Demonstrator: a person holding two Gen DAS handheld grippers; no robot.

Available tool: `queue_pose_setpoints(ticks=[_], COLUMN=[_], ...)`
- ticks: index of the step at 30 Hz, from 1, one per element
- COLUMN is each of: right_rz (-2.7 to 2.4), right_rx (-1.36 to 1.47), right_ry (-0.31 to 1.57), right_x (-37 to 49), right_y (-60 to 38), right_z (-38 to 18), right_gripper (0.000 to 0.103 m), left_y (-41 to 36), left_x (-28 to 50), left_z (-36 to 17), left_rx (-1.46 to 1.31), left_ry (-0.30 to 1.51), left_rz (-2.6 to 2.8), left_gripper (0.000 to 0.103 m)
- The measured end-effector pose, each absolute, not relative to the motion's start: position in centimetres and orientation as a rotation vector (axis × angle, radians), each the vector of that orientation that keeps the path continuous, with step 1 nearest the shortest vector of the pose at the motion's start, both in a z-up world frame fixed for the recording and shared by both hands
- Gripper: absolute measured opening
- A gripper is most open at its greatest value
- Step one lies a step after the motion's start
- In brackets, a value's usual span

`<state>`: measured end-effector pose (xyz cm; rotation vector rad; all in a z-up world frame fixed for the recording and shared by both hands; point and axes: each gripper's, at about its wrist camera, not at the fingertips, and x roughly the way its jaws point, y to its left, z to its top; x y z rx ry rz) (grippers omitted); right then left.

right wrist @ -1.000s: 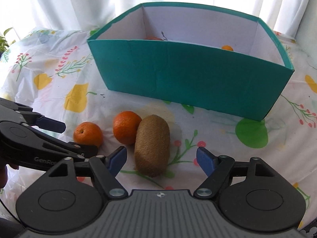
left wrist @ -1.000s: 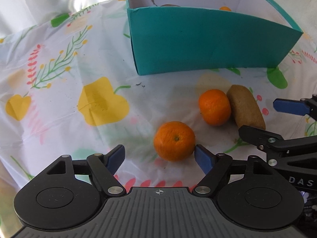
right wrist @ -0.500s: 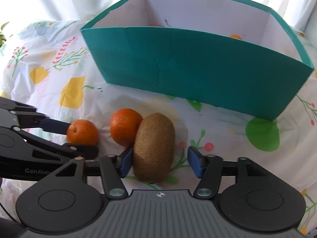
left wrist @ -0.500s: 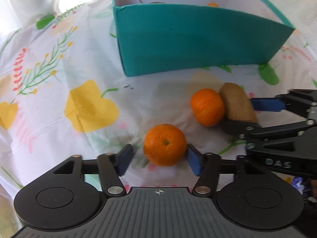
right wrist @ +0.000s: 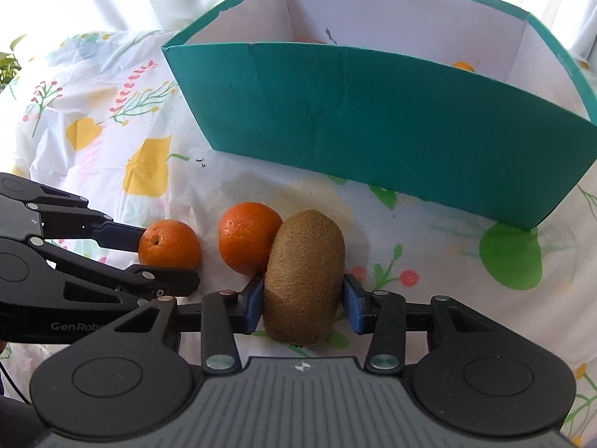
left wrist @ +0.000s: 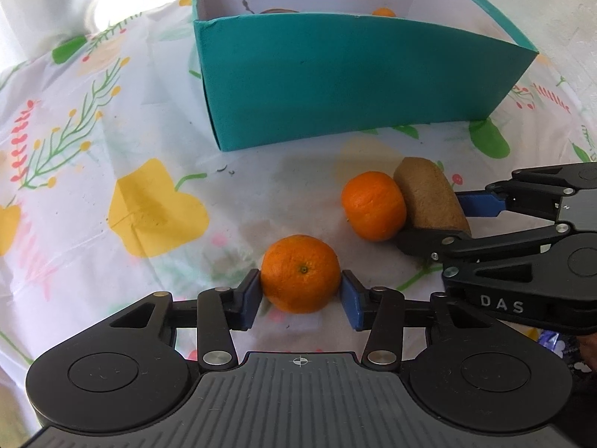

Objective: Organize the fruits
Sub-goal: 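Close the left gripper on an orange while the right gripper grasps the brown kiwi, then lift the orange and kiwi and carry both over the teal box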

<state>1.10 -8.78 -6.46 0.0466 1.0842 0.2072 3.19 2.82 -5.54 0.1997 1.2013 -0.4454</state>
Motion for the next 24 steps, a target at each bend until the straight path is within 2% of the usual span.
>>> queue_pose_setpoints(ticks=[24], right_rz=[0.085], right_rx=[0.045], right_ry=[1.005], right_x=[-1.7], right_y=[-10.5], right_z=[-4.4], right_gripper=[0.042], left_y=[1.2], left_x=[1.5], left_z=[-4.5], left_rx=[0.259], left_ry=[1.170], left_rz=[-0.428], left_gripper=[0.048])
